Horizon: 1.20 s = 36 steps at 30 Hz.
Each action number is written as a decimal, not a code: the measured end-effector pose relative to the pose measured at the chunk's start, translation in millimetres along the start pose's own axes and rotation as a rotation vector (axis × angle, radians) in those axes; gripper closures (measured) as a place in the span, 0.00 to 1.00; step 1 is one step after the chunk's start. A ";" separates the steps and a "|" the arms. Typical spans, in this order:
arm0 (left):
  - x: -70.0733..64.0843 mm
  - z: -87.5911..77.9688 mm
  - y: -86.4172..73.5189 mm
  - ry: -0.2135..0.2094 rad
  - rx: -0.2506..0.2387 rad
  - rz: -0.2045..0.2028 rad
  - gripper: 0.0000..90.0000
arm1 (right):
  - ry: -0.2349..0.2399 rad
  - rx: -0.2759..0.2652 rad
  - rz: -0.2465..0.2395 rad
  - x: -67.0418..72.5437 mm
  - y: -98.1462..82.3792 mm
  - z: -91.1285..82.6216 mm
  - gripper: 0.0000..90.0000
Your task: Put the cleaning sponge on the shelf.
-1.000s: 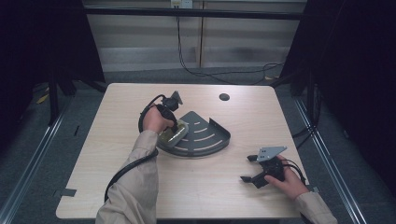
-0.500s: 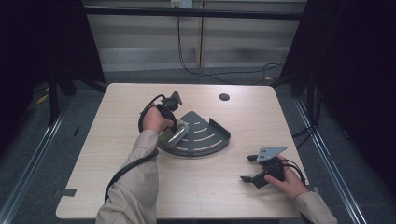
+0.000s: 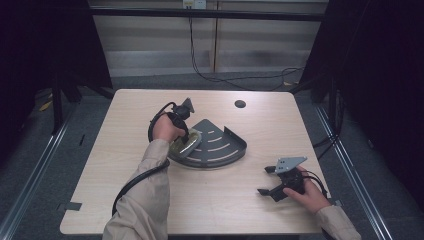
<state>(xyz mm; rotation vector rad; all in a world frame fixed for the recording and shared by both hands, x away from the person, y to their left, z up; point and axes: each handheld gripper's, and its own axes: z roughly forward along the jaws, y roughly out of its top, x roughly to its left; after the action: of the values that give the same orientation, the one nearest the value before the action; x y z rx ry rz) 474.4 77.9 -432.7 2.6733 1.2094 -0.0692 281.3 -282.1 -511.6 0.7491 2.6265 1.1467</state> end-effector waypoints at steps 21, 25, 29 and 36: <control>0.2 -13.2 -7.6 0.015 -0.040 -0.030 0.42 | 0.000 0.000 -0.001 0.0 0.0 0.1 0.13; 0.5 -20.5 -10.9 0.012 -0.062 -0.027 0.39 | 0.001 0.000 -0.001 -0.1 0.0 0.1 0.13; -0.4 -25.5 -14.7 0.006 -0.084 -0.026 0.37 | 0.001 0.000 -0.002 -0.1 0.0 0.1 0.13; 0.7 -29.9 -24.1 -0.009 -0.111 -0.026 0.33 | -0.001 -0.001 -0.003 -0.2 0.1 0.1 0.13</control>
<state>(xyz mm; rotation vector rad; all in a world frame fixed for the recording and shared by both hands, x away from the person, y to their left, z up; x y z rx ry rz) 455.6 100.1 -407.6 2.5600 1.2093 -0.0171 281.5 -282.1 -511.7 0.7448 2.6248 1.1461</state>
